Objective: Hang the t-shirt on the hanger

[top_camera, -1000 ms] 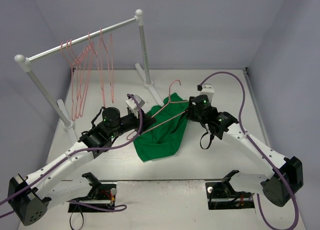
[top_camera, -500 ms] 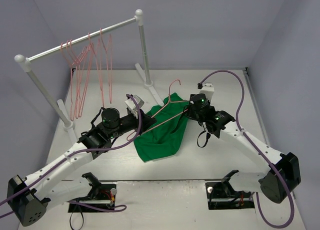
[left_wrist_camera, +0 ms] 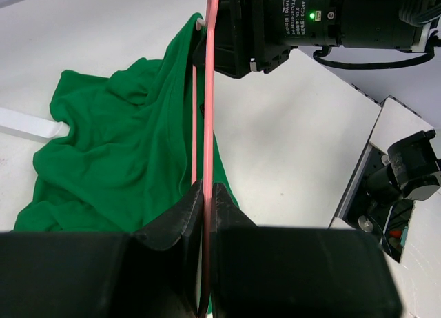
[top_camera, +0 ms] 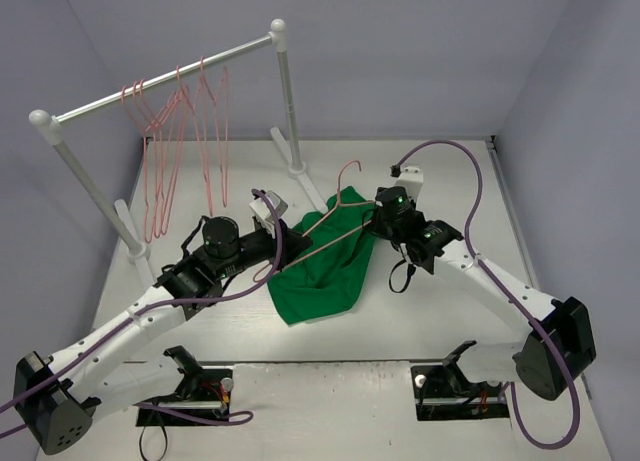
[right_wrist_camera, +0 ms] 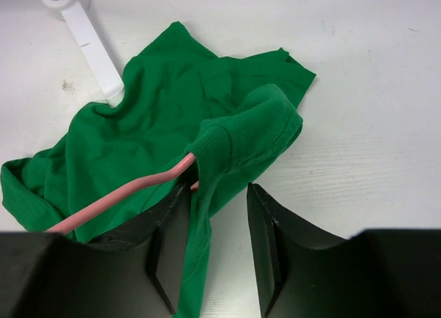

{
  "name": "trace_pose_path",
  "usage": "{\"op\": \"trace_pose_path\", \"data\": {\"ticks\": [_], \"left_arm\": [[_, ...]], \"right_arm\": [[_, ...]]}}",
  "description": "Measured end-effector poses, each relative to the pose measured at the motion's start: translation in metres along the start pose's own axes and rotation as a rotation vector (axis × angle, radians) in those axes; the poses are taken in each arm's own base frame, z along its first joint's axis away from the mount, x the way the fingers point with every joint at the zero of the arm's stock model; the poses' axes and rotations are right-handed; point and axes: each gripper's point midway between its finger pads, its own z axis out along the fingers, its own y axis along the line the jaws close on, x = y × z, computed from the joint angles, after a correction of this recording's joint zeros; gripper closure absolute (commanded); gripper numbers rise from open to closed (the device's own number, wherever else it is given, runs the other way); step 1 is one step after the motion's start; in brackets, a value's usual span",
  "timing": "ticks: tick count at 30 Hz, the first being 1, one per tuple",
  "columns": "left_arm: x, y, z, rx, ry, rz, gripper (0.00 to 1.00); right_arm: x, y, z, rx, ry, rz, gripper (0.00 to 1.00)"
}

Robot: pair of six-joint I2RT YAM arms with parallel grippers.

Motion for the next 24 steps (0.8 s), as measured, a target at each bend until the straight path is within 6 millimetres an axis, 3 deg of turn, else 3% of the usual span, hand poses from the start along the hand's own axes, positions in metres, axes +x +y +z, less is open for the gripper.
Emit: {"op": "trace_pose_path", "data": {"ticks": [9, 14, 20, 24], "left_arm": [[0.004, 0.001, 0.000, -0.001, 0.007, -0.002, 1.00], [0.003, 0.001, 0.000, -0.001, 0.004, -0.002, 1.00], [0.002, 0.000, 0.000, 0.001, 0.000, -0.004, 1.00], [0.000, -0.001, 0.003, 0.007, -0.012, -0.011, 1.00]], "right_arm": [[0.000, -0.005, 0.004, 0.029, -0.007, -0.028, 0.82], [-0.001, -0.008, 0.005, 0.041, -0.010, -0.051, 0.99], [-0.004, -0.006, 0.004, 0.022, -0.008, -0.098, 1.00], [-0.018, 0.008, -0.003, -0.030, -0.030, -0.146, 1.00]]}}
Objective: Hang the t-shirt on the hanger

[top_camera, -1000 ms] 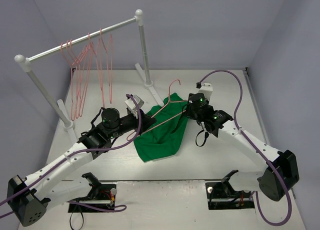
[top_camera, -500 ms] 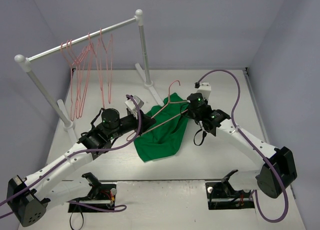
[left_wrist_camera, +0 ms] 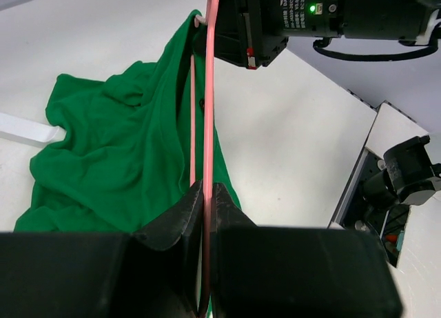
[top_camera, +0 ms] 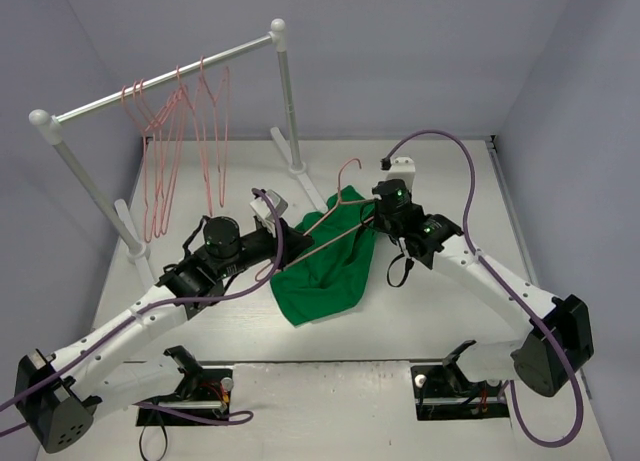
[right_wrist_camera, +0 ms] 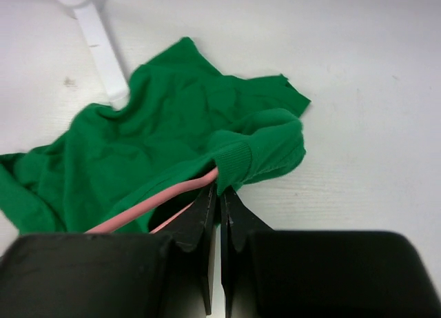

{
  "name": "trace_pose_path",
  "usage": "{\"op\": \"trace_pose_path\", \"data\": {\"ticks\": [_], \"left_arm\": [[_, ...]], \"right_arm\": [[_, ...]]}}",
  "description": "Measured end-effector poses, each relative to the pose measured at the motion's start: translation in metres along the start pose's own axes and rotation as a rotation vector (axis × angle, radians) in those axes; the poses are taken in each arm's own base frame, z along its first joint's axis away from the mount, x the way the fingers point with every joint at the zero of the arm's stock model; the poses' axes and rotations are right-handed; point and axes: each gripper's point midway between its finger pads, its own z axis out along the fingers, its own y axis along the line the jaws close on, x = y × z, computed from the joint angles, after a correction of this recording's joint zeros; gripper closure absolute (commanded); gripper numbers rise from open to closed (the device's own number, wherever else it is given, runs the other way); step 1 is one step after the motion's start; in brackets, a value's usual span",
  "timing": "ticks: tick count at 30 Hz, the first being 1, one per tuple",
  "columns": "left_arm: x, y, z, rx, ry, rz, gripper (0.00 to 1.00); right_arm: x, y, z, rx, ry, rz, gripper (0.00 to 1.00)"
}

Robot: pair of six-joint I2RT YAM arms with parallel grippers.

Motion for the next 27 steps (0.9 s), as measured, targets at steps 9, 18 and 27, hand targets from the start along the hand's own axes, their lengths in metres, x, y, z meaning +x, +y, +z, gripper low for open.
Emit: {"op": "trace_pose_path", "data": {"ticks": [9, 18, 27], "left_arm": [[-0.005, 0.004, 0.011, -0.014, -0.023, -0.019, 1.00], [-0.030, -0.008, 0.021, 0.024, -0.081, -0.030, 1.00], [-0.035, -0.018, 0.030, 0.059, -0.107, -0.056, 1.00]], "right_arm": [[-0.027, 0.027, -0.020, -0.113, -0.057, -0.054, 1.00], [-0.050, 0.039, -0.033, -0.168, -0.104, -0.069, 1.00], [-0.066, 0.047, -0.043, -0.222, -0.134, -0.105, 1.00]]}}
